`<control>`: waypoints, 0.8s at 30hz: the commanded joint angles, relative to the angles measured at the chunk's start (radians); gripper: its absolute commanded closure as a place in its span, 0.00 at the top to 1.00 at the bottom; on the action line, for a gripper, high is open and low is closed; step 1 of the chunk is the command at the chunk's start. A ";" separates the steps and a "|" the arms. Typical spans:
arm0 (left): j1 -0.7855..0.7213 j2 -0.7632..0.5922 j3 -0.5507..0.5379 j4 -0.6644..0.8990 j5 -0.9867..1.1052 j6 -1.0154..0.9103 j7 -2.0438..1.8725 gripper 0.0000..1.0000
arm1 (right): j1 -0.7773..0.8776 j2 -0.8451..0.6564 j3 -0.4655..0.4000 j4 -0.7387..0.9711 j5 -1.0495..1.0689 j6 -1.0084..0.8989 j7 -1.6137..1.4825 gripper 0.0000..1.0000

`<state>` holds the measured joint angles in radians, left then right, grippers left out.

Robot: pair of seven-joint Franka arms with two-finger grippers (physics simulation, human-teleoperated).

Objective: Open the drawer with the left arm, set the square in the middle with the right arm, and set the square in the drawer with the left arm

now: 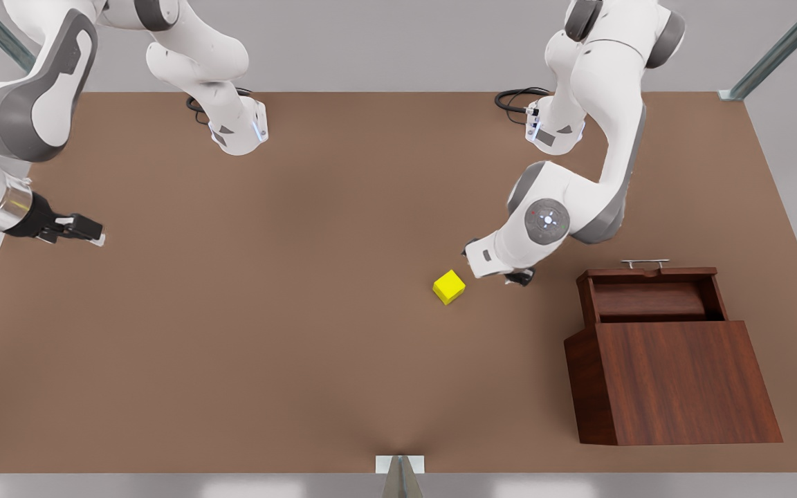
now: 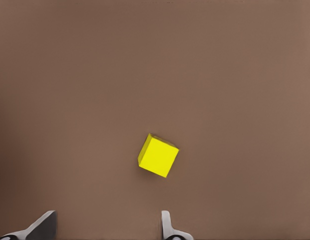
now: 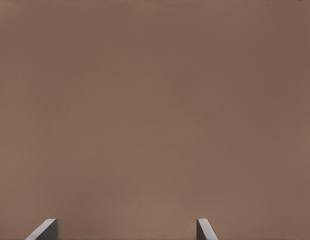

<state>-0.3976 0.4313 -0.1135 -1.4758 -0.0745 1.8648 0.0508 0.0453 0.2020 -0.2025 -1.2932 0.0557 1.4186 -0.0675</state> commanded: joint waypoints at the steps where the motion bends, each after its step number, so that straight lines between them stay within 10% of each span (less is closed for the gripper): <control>1: -0.015 0.003 -0.002 0.000 0.025 0.014 0.003 1.00 | 0.008 0.000 0.000 0.000 -0.001 0.000 0.000 1.00; 24: -0.132 0.172 -0.005 -0.253 0.243 0.425 0.077 1.00 | 0.007 0.002 -0.001 0.011 -0.004 0.009 0.000 1.00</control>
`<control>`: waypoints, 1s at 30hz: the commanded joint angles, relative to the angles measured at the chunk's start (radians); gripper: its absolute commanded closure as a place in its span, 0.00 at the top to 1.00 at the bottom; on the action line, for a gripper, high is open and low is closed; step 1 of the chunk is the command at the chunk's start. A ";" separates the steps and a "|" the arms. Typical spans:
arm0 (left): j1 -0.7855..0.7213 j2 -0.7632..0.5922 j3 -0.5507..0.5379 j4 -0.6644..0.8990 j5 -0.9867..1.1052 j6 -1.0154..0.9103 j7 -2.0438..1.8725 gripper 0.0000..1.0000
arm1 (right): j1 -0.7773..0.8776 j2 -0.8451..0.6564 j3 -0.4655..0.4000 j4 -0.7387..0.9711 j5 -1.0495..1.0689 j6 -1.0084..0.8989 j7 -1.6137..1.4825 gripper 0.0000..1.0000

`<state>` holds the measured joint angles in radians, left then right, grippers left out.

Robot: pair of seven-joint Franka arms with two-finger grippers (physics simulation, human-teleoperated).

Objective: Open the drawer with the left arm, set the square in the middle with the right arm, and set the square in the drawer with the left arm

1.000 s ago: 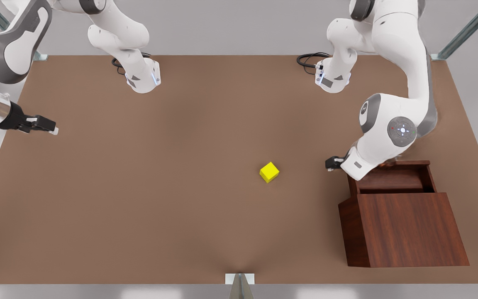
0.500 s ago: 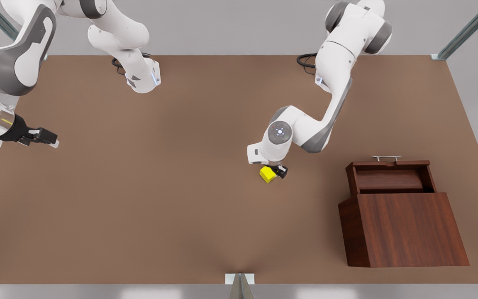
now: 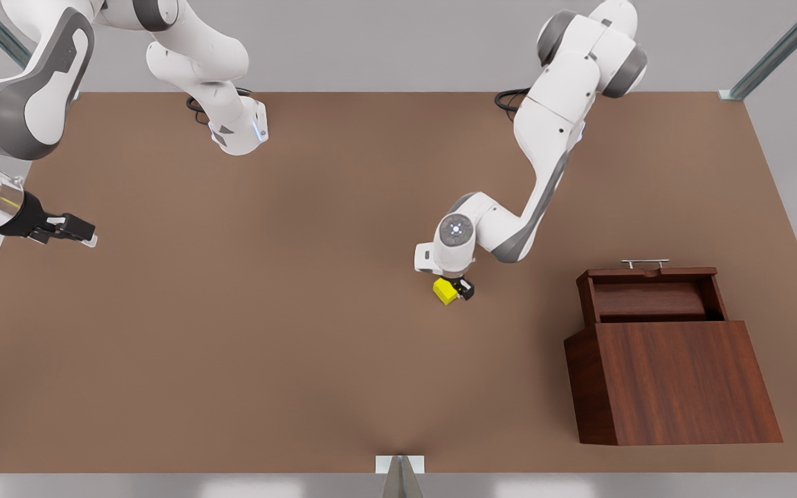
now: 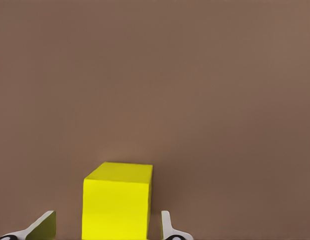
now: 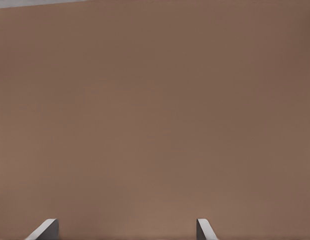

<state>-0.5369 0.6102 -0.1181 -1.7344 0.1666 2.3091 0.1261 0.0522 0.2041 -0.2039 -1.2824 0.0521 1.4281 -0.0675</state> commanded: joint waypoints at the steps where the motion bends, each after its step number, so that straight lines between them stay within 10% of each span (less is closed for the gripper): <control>1: 0.000 0.003 0.000 -0.001 0.001 0.003 0.000 1.00 | 0.000 0.000 0.000 0.000 0.000 0.000 0.000 1.00; 11: 0.002 0.069 0.005 0.003 0.002 0.042 0.015 1.00 | 0.000 0.000 0.000 0.000 0.000 0.000 0.000 1.00; 30: 0.000 0.088 0.005 0.009 0.001 0.058 0.012 0.68 | 0.005 0.000 0.000 0.000 -0.009 0.000 0.000 1.00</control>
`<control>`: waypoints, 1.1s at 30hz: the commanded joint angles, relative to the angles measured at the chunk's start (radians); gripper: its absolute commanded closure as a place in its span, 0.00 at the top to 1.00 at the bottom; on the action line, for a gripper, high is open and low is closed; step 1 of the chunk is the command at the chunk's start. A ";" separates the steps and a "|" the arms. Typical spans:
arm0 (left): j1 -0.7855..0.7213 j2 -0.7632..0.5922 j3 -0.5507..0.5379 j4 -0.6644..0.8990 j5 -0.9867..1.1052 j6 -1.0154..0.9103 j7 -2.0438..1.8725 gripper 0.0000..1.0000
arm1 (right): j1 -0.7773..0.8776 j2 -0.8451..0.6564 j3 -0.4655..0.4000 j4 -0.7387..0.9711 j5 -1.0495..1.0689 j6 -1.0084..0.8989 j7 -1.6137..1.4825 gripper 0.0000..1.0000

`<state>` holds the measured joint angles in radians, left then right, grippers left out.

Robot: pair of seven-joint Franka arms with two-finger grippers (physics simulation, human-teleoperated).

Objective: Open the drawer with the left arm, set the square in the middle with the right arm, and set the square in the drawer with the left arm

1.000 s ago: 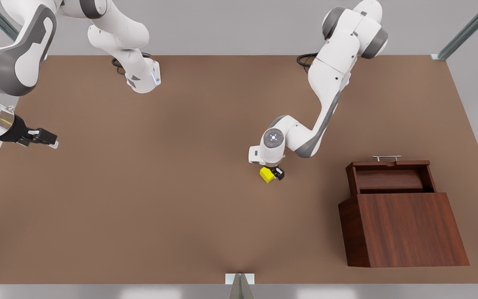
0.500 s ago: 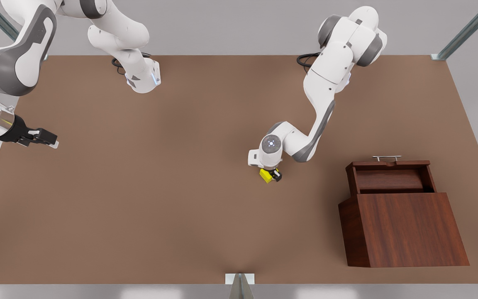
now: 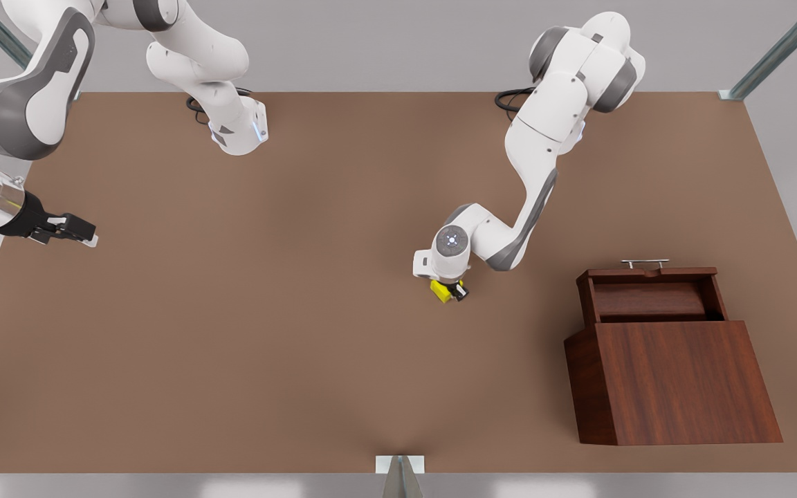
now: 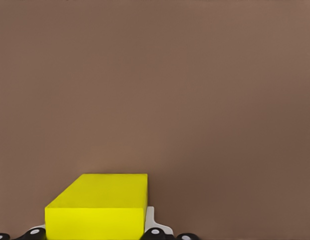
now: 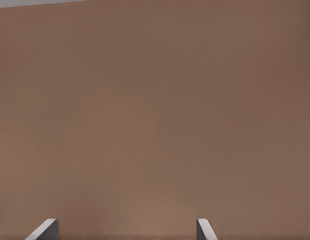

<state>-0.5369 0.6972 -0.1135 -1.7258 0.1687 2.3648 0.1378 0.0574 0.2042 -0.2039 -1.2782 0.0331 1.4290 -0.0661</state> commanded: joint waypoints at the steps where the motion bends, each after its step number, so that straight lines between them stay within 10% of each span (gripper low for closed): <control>1: 0.000 -0.001 0.000 0.000 0.000 -0.001 0.000 0.67 | -0.001 0.000 0.000 0.003 -0.002 0.001 0.000 1.00; 13: 0.020 -0.289 0.037 0.023 -0.095 -0.325 0.039 0.66 | -0.005 0.000 0.000 0.010 -0.004 -0.001 0.002 1.00; 25: 0.020 -0.366 0.511 0.049 -0.235 -0.449 0.922 0.66 | -0.007 0.000 -0.002 0.011 -0.004 -0.001 0.002 1.00; 33: 0.089 -0.320 0.634 0.043 -0.270 -0.430 1.191 0.65 | -0.007 0.001 -0.002 0.011 -0.002 0.001 0.038 1.00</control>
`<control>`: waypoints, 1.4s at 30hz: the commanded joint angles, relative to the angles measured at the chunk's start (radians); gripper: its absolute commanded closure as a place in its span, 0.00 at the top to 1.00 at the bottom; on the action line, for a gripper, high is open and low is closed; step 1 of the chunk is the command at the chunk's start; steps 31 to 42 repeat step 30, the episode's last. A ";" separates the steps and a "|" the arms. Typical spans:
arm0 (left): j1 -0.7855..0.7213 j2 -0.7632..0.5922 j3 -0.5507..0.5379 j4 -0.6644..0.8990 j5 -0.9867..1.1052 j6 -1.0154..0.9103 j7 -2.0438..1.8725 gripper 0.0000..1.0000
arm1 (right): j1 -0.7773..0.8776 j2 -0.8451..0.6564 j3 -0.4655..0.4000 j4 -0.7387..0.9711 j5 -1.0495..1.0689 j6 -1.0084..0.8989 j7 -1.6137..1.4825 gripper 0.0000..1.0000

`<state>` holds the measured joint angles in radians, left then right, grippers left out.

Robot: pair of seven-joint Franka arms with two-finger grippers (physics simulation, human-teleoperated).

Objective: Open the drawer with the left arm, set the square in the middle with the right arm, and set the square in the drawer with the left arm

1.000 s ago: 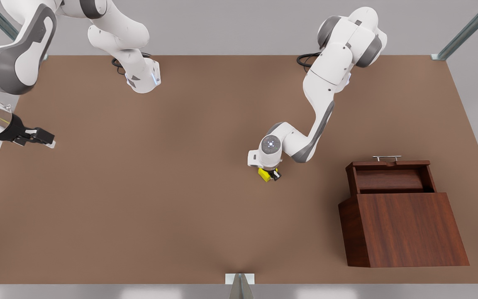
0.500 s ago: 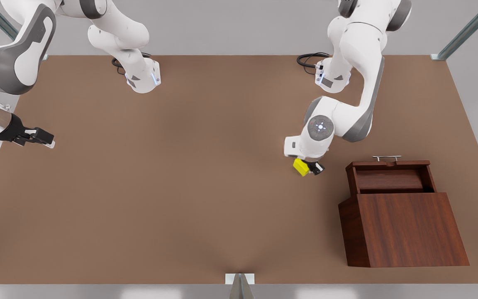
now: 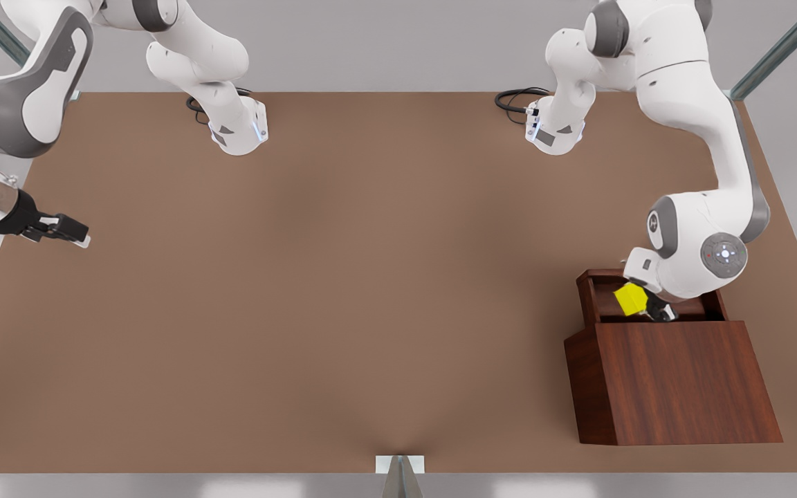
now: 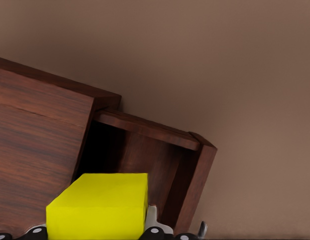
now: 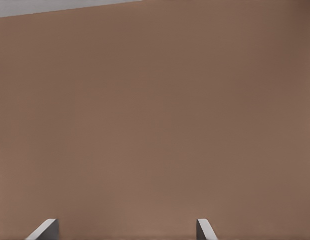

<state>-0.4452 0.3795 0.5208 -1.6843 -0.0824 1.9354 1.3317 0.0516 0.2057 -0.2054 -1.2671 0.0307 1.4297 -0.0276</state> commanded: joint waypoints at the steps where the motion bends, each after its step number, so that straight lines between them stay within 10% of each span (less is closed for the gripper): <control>1: 0.002 0.002 0.001 0.000 -0.019 -0.001 0.003 0.65 | -0.002 0.000 0.000 0.000 0.000 0.000 0.000 1.00; 5: 0.037 0.019 0.001 -0.002 -0.019 -0.003 0.044 0.67 | -0.001 0.000 0.000 0.000 0.002 0.006 0.000 1.00; 6: 0.042 0.021 0.001 -0.002 -0.019 -0.003 0.047 1.00 | -0.001 0.000 0.000 0.000 0.002 0.008 0.000 1.00; 15: 0.039 -0.002 0.005 0.011 -0.017 -0.058 -0.037 1.00 | -0.001 0.000 0.000 -0.002 0.002 0.006 0.000 1.00; 20: 0.002 -0.010 -0.015 0.231 -0.016 -0.263 -0.966 1.00 | -0.001 0.000 0.000 -0.002 0.002 0.006 0.000 1.00; 26: 0.352 -0.096 -0.550 0.342 0.098 -0.253 -1.392 1.00 | 0.001 0.000 0.001 -0.002 0.002 0.006 0.000 1.00; 42: 0.350 -0.136 -0.565 0.321 0.121 -0.237 -1.388 1.00 | 0.001 0.000 0.001 -0.002 0.002 0.006 0.000 1.00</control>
